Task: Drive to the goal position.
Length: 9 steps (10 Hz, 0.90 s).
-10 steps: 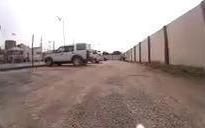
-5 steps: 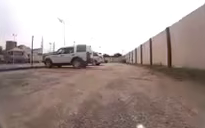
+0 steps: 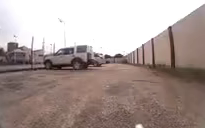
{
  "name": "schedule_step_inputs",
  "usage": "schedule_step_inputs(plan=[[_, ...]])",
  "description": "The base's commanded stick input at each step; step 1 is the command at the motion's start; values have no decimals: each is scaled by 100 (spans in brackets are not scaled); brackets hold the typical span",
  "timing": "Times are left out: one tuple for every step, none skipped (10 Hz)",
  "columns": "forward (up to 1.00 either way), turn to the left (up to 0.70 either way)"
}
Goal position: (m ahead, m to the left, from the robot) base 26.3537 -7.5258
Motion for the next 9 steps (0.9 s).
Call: schedule_step_inputs(plan=[[50,0],[50,0],[50,0],[50,0],[50,0],[50,0],[50,-50],[50,-50],[50,-50]])
